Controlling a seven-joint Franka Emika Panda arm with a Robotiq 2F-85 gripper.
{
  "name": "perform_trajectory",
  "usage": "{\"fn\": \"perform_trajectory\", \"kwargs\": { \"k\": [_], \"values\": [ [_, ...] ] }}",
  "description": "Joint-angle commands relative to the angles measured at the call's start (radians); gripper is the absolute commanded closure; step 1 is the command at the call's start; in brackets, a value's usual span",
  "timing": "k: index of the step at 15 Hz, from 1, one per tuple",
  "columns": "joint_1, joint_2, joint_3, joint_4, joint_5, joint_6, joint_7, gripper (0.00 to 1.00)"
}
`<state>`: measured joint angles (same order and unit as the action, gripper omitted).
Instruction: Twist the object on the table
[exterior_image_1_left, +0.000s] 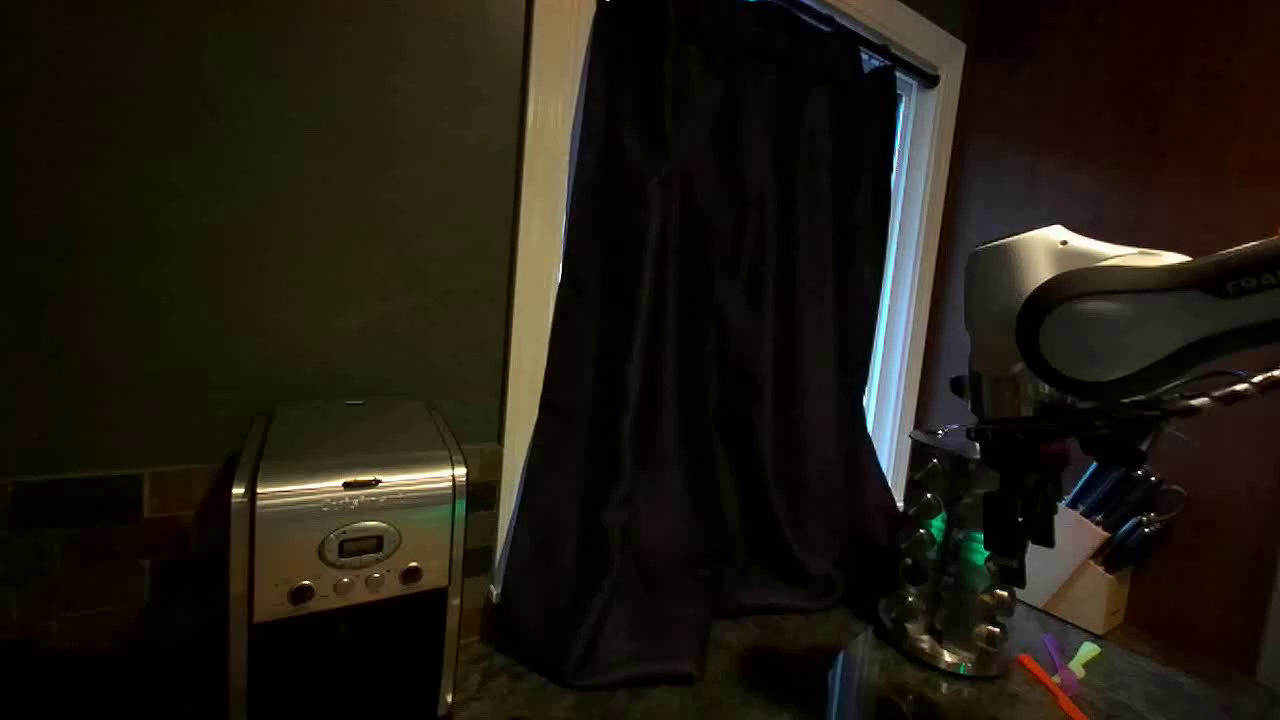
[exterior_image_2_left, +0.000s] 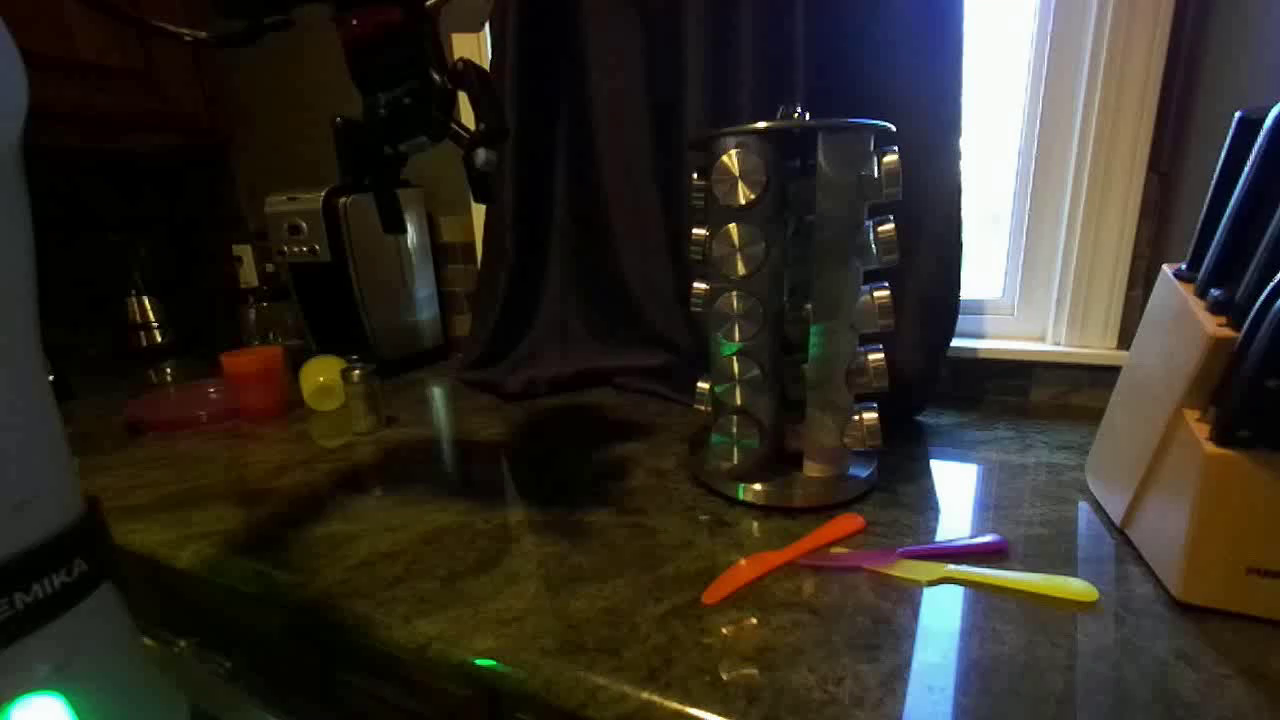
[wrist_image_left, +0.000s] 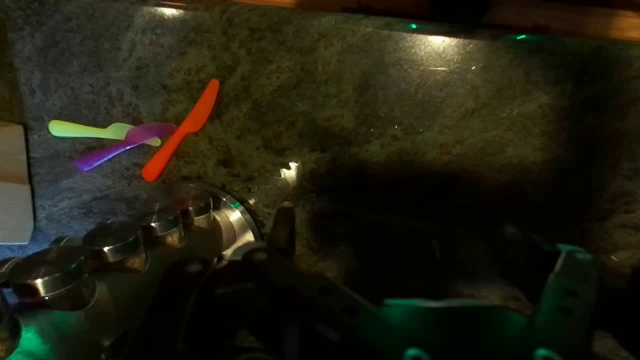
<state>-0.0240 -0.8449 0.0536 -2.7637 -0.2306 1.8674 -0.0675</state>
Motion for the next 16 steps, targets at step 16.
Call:
{"fn": "perform_trajectory", "kwargs": {
  "k": [16],
  "values": [
    [-0.059,0.067,-0.21,0.187,-0.061,-0.04,-0.193,0.0]
  ]
}}
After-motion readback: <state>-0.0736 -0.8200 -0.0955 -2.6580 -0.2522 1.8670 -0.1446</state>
